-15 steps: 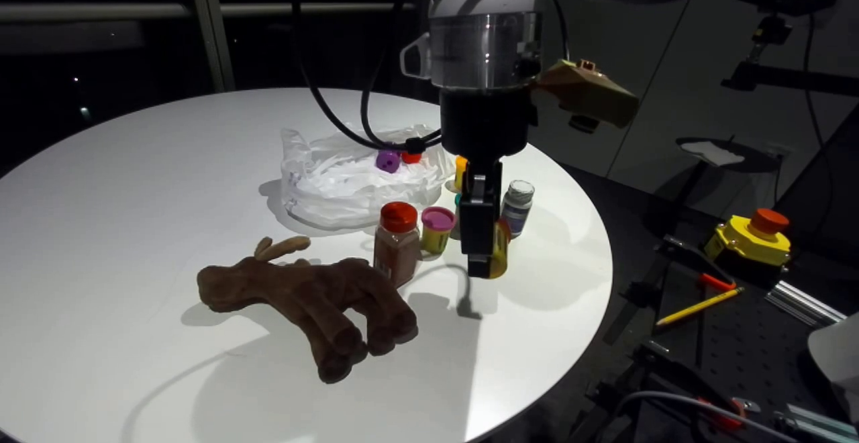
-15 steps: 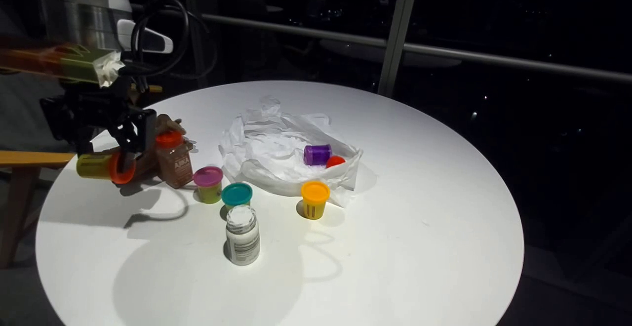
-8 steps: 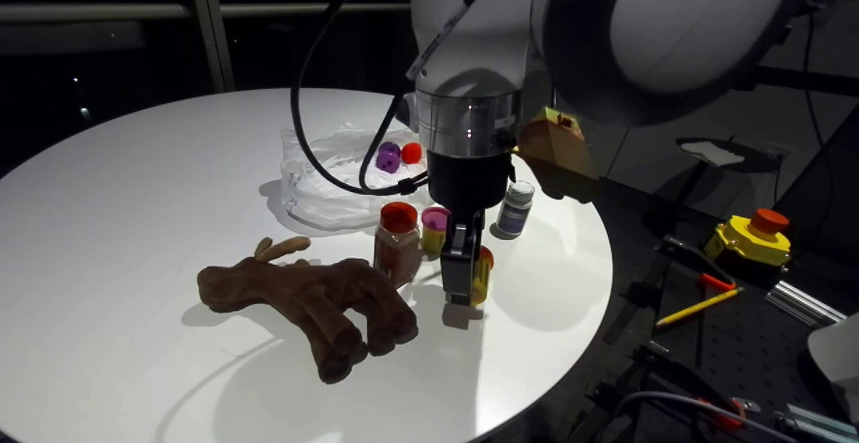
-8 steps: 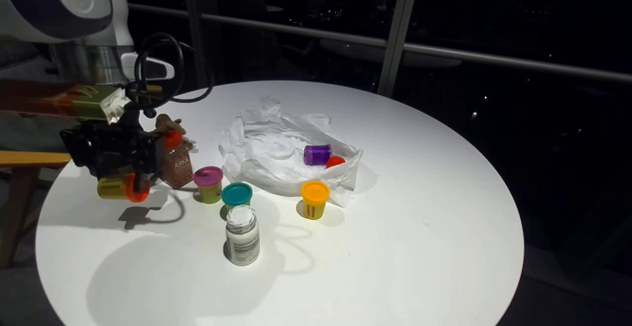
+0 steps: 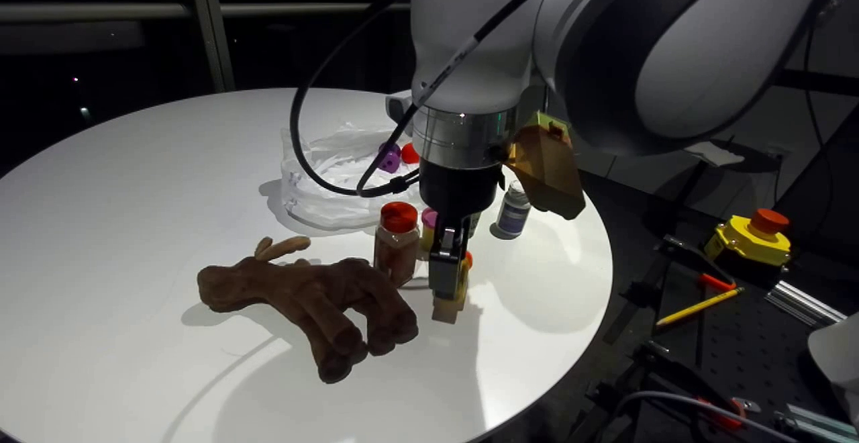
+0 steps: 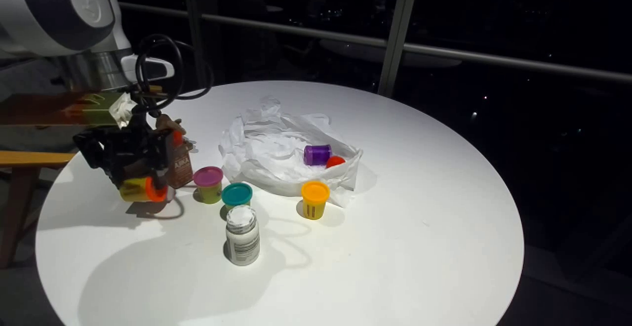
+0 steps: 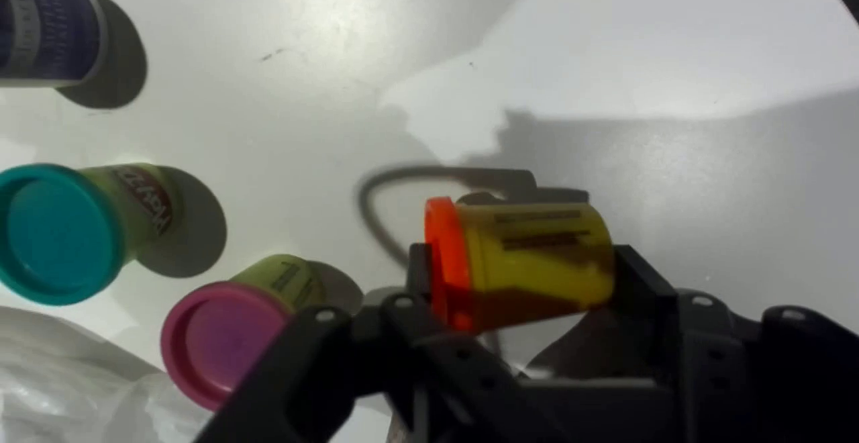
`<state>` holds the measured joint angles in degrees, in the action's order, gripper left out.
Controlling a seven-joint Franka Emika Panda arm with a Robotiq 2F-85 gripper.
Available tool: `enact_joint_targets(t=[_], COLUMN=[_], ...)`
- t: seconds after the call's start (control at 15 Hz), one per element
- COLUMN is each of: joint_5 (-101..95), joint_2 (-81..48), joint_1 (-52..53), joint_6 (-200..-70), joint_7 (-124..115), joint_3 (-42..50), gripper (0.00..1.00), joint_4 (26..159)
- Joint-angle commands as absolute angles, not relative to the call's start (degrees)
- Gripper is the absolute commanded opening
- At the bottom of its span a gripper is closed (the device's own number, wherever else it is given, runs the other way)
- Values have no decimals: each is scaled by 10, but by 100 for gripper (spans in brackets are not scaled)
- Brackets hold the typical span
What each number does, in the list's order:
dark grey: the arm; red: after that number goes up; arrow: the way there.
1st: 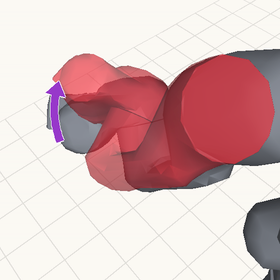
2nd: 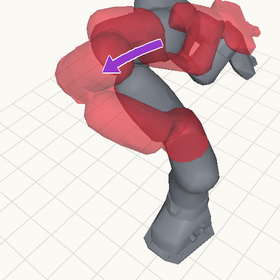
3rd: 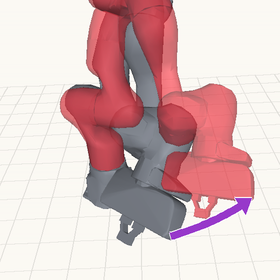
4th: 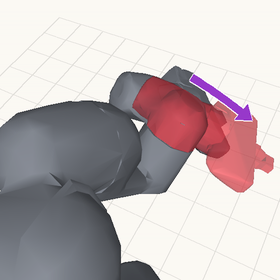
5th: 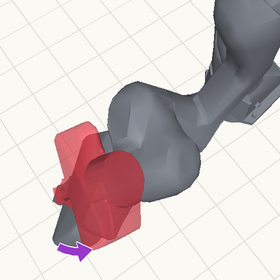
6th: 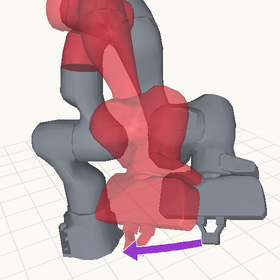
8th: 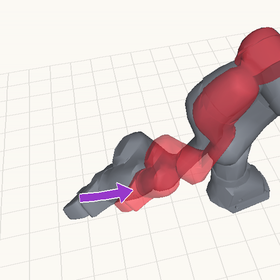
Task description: Remove the things from the plastic bag and put them on the table
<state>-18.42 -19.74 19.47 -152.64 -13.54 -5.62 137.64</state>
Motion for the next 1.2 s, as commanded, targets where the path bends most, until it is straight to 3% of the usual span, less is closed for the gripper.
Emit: enact_joint_targets(t=[0.0, 0.07, 0.67, 1.13], joint_5=[-241, -253, -352, -297], joint_2=[-168, -165, -101, -216], joint_1=[223, 225, 226, 132], joint_6=[-1548, -1549, -1528, -1479], joint_7=[-195, -206, -382, -443], joint_3=[-22, -17, 48, 53], gripper=[96, 100, 100, 100], joint_4=[1389, 1389, 1351, 1175])
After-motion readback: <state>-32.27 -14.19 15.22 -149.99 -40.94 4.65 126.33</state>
